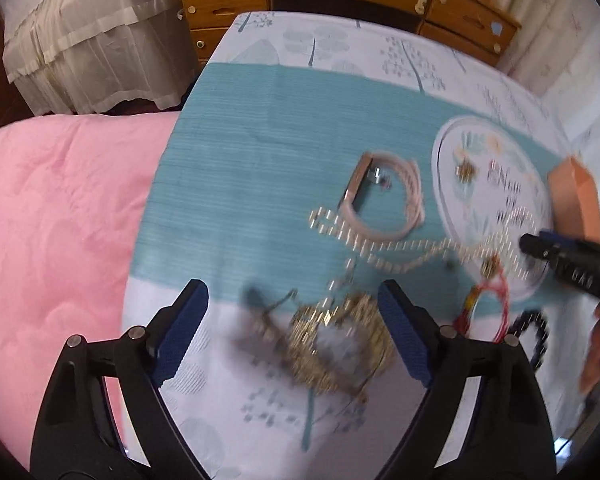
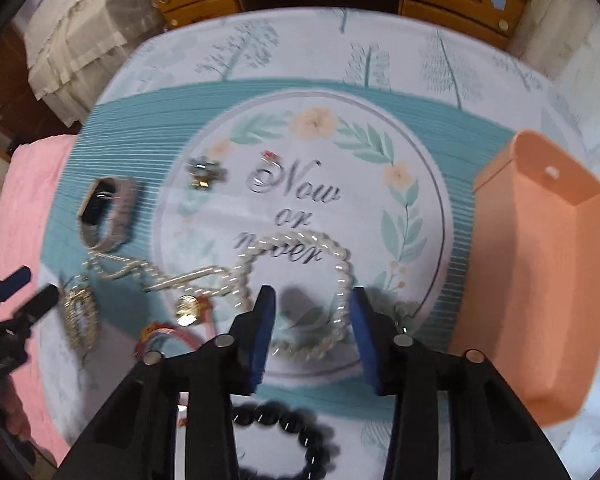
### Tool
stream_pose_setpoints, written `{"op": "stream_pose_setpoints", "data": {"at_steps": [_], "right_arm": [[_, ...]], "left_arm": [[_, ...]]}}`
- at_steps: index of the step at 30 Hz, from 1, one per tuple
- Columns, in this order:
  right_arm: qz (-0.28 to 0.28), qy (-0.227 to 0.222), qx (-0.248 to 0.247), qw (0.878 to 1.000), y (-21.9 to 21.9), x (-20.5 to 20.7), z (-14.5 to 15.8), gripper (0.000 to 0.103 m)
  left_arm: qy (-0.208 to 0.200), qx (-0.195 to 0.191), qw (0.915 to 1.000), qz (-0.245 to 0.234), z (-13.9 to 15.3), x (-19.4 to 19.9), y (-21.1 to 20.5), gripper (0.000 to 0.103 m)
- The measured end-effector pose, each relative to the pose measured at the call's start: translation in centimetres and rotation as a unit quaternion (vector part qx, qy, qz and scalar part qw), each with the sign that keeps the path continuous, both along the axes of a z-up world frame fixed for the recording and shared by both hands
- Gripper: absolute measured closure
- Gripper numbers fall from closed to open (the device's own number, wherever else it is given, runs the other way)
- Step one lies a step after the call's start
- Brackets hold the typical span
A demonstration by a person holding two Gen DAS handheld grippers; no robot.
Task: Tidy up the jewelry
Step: 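Grasp the white pearl bracelet with the right tool while the left tool grasps the pink-band watch, then carry the pearl bracelet into the peach box and open the right tool while the left tool lifts the watch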
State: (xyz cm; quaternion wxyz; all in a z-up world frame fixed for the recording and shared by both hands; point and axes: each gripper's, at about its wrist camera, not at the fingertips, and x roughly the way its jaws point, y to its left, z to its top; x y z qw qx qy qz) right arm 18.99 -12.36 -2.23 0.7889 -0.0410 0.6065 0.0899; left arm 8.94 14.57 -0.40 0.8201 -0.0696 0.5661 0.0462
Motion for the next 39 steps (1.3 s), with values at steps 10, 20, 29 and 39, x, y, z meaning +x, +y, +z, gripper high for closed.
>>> {"op": "stream_pose_setpoints", "data": {"at_steps": [10,20,29,39], "right_arm": [[0.009,-0.007,-0.025,1.000,0.0,0.7,-1.1,0.075],[0.008,-0.009,-0.028,1.000,-0.5,0.4,-0.9,0.095],[0.020,-0.038,0.017,0.999,-0.3,-2.5,3.4,0.096],[0.036,-0.130,0.042,0.990,-0.7,-8.1,14.8,0.096]], "left_arm": [[-0.008,0.021,0.9995,0.020,-0.9,6.1,-0.8,0.020],[0.030,0.016,0.9994,-0.006,-3.1,8.6,-1.4,0.054],[0.028,-0.012,0.9994,0.014,-1.6,7.2,-0.4,0.094],[-0.048,0.011,0.9988,0.002,7.2,2.7,-1.2,0.096]]}}
